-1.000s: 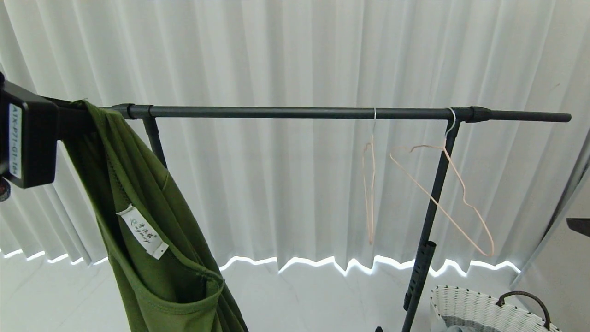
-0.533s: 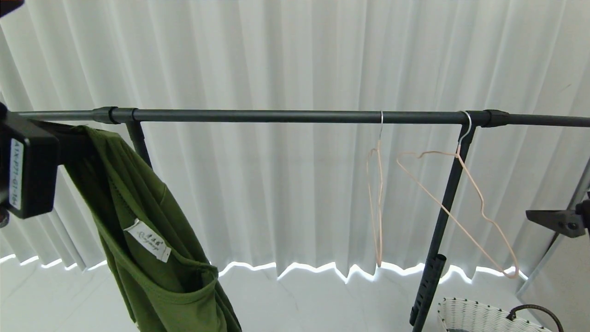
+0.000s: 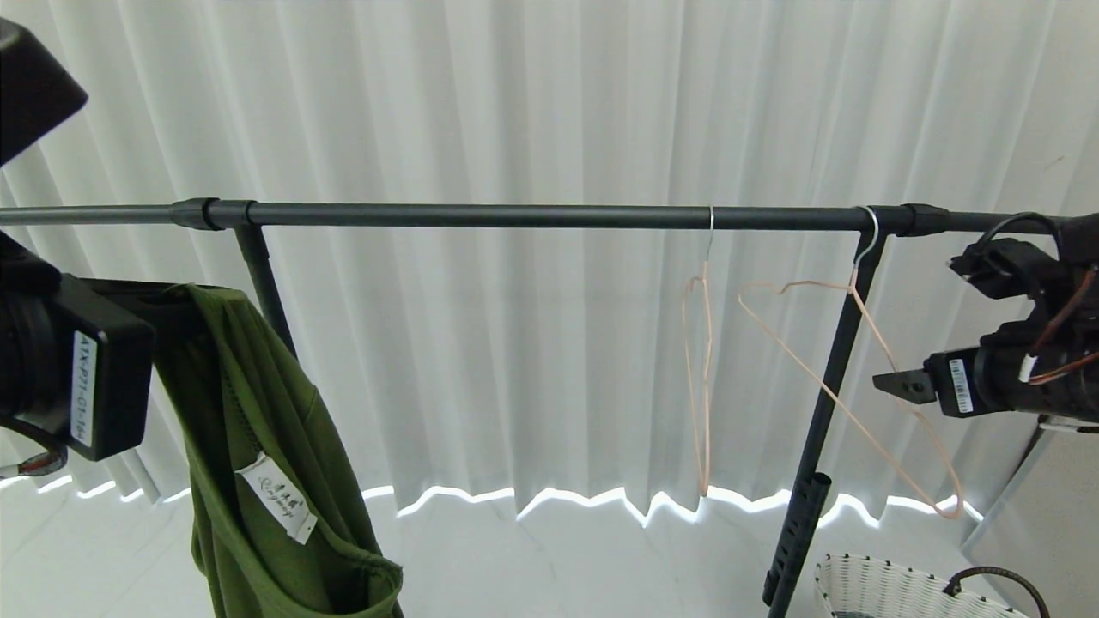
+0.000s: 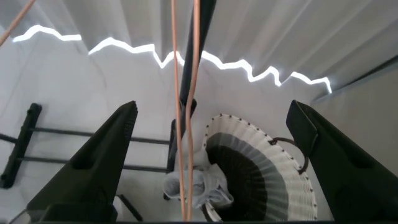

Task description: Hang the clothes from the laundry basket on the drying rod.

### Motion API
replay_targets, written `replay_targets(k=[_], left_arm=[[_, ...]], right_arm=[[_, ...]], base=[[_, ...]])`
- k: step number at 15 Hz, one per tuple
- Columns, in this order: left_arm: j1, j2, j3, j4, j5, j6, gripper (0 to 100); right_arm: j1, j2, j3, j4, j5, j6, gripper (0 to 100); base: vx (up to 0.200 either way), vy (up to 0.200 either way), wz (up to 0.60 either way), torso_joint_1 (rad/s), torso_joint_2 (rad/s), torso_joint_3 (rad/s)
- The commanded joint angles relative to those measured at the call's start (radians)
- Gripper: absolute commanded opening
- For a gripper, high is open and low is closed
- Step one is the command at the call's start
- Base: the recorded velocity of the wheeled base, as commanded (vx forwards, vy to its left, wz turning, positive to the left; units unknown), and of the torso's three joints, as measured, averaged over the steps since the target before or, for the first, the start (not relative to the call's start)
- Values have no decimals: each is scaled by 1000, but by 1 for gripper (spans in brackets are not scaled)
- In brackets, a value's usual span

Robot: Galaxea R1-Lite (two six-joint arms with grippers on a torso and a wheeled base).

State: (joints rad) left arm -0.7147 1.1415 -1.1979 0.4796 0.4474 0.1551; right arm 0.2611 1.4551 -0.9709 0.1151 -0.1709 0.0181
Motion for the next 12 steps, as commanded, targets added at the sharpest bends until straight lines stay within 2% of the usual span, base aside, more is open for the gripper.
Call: replay_targets(k=[1,4,12], left_arm=[[0,-8,4,1,0,0,0],[0,-8,8,1,0,0,0],[0,-8,9,1,0,0,0]], right_arm=[[-28,123,-17,-31,2,5,100],[-33,217,-77,-34,4,72,100],[-29,257,-92,-32,4,88,100]], base=[[0,0,0,0,0,0],[0,0,0,0,0,0],[0,0,0,0,0,0]])
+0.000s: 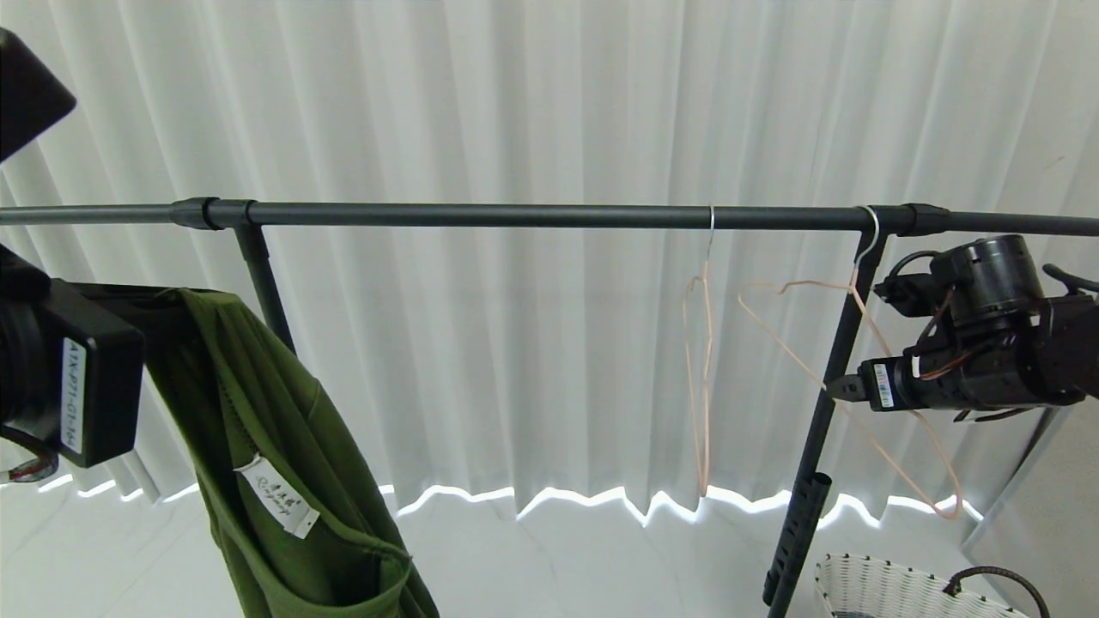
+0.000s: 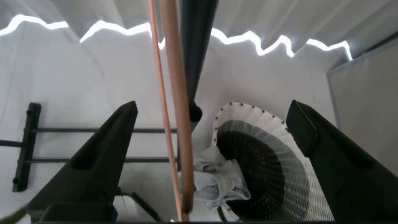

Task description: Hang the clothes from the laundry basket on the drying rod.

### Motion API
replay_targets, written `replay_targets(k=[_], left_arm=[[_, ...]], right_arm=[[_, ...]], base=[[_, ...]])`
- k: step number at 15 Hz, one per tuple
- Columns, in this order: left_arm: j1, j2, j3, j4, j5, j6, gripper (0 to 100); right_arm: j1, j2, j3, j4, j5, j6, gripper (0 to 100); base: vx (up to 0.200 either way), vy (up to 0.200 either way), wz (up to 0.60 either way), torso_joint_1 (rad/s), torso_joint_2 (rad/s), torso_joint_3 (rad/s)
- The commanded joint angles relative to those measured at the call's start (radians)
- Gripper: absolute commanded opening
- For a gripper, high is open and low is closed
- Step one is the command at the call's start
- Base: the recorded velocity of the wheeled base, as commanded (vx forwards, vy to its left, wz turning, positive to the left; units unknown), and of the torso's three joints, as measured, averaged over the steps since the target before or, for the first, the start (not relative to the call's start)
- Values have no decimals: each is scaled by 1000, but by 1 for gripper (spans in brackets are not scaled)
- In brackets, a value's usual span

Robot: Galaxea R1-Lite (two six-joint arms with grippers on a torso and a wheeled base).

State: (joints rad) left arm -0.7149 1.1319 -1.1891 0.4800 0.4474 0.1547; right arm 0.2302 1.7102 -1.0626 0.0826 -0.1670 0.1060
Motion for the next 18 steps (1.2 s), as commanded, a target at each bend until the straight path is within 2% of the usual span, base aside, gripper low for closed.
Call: replay_targets(k=[1,9,11,14,18], left_arm=[[0,2,0,0,0,0,0],[0,0,0,0,0,0,0],[0,0,0,0,0,0,0],[0,-9,16,0,0,0,0],[2,-27,49,-1,0,2,0]], right_arm=[[3,2,0,0,0,0,0],[6,-24,1,5,0,11,0],[18,-40,-2,2,0,47,0],[44,-101,1,6,0,86,0],[64,-201,50,60,-2,90,0]], base=[[0,0,0,0,0,0],[0,0,0,0,0,0],[0,0,0,0,0,0],[0,0,0,0,0,0],[0,0,0,0,0,0]])
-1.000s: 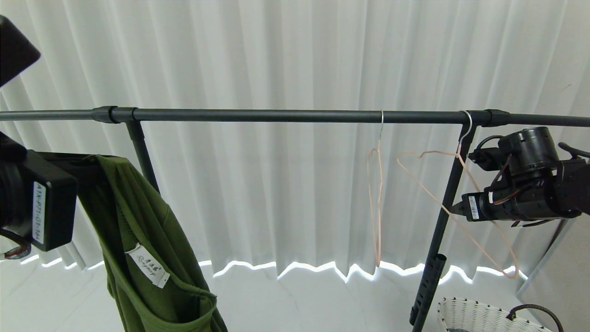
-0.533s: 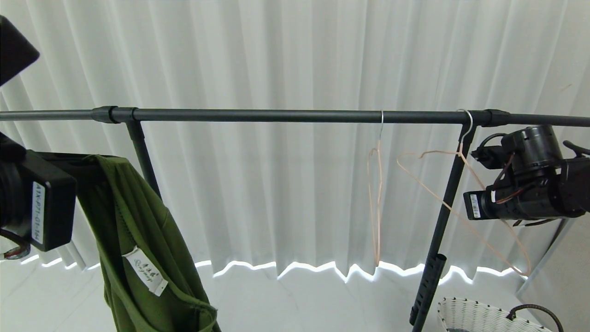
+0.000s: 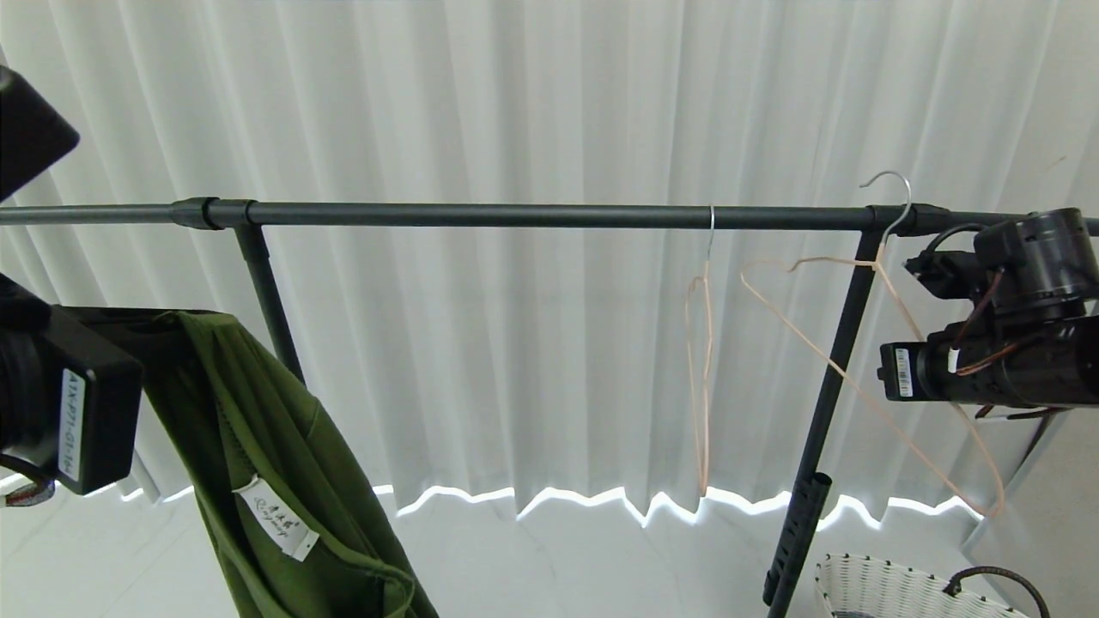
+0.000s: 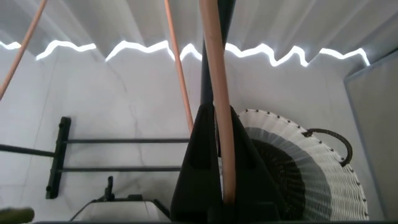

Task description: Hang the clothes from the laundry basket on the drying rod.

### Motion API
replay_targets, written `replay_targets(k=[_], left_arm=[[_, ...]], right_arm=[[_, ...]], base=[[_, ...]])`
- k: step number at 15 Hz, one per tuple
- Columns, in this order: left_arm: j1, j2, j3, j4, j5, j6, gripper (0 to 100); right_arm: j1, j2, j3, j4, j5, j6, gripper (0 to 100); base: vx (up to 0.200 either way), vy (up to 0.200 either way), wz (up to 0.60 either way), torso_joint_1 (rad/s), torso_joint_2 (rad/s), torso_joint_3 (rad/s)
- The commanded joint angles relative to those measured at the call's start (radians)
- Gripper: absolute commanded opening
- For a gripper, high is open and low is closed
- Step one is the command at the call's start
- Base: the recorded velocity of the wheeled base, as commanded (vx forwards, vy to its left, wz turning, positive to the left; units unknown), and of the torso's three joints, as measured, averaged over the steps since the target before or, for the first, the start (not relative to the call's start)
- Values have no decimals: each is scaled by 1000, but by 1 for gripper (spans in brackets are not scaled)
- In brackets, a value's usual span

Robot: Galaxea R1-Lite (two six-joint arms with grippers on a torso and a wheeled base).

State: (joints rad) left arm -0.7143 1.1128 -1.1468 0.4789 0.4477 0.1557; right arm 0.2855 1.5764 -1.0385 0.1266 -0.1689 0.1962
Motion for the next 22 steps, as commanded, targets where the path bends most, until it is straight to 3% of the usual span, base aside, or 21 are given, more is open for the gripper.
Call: replay_targets(k=[1,10,17,22], left_arm=[[2,-7,7,0,2,1,0],[10,-1,10,0,3,1,0],[12,2,24,0,2,1,0],[13,7,27,0,2,-1,0]], right_arm=[[12,-107,52,39,0,0,0],[50,-338,287,70,-4,-1,0],[50,-380,311,70,-4,-1,0],[106,-421,307,62,-4,0,0]], base=[[0,0,0,0,0,0],[-178,0,0,1,2,2],[-200,0,0,3,2,7],[0,0,0,0,0,0]])
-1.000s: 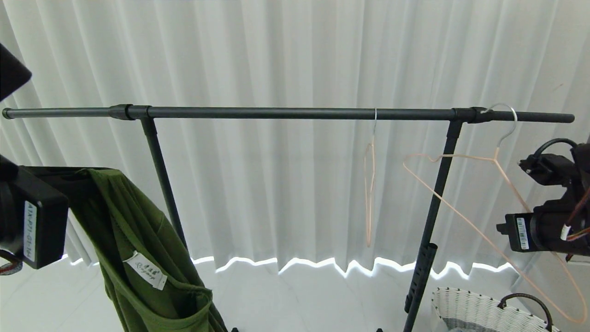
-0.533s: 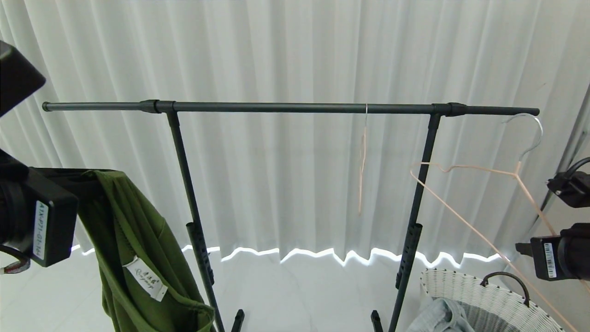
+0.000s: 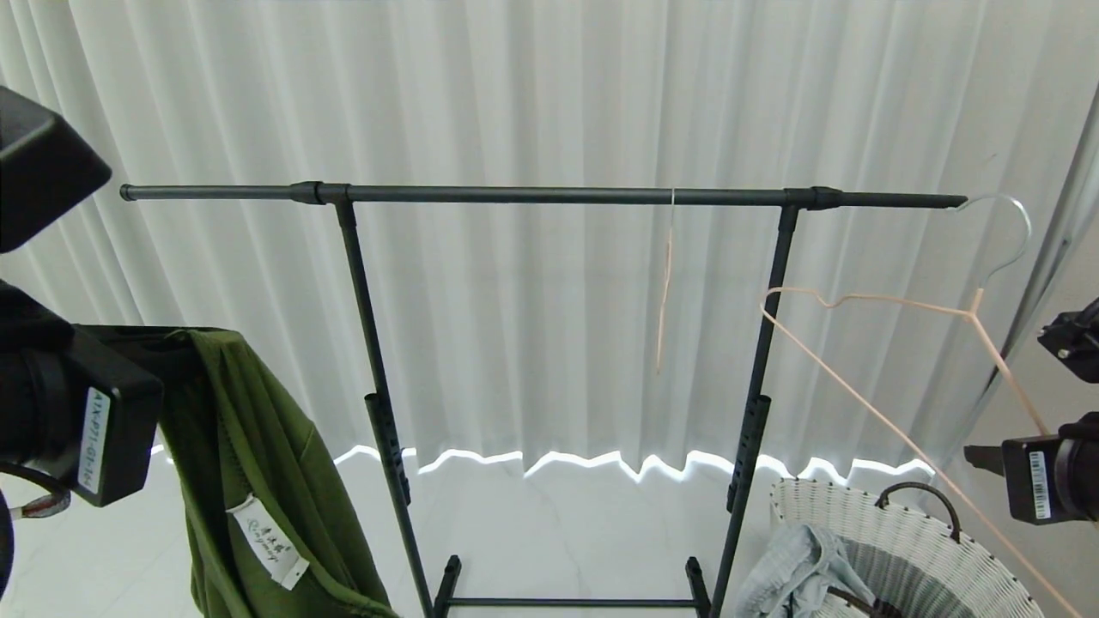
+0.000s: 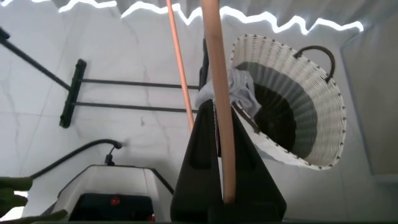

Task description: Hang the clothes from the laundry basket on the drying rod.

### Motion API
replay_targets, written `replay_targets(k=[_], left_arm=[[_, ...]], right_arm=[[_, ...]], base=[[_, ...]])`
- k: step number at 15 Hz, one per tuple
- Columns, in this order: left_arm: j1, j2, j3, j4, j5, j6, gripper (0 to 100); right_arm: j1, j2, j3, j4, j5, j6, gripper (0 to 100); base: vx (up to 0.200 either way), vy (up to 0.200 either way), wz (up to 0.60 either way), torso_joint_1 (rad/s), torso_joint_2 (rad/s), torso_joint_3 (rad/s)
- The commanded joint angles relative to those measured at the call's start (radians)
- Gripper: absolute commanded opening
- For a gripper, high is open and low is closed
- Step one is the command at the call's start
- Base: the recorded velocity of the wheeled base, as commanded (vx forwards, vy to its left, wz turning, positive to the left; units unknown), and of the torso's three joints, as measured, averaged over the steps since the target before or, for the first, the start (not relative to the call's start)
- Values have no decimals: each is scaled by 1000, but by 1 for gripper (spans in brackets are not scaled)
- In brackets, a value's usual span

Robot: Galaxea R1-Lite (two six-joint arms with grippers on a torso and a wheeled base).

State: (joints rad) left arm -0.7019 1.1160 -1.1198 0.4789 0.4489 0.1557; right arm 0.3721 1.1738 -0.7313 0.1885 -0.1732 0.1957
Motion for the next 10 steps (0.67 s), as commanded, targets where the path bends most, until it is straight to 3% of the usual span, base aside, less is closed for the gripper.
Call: replay_targets(k=[1,2,7,10], left_arm=[[1,5,0,0,2,1,0],[4,7,0,0,2,2,0],[7,19,-2,0,4,1,0],[9,33,0,0,4,-2,0]], right_arm=[[34,-28,0,0,0,1,0],[50,-36,0,-1,0,1,0],[146,-60,-5,-4,1,1,0],[251,-54,-5,-43,1,1,0]], base=[[0,0,0,0,0,0],[0,0,0,0,0,0],[0,200,0,3,3,0],[0,200,0,4,6,-2]])
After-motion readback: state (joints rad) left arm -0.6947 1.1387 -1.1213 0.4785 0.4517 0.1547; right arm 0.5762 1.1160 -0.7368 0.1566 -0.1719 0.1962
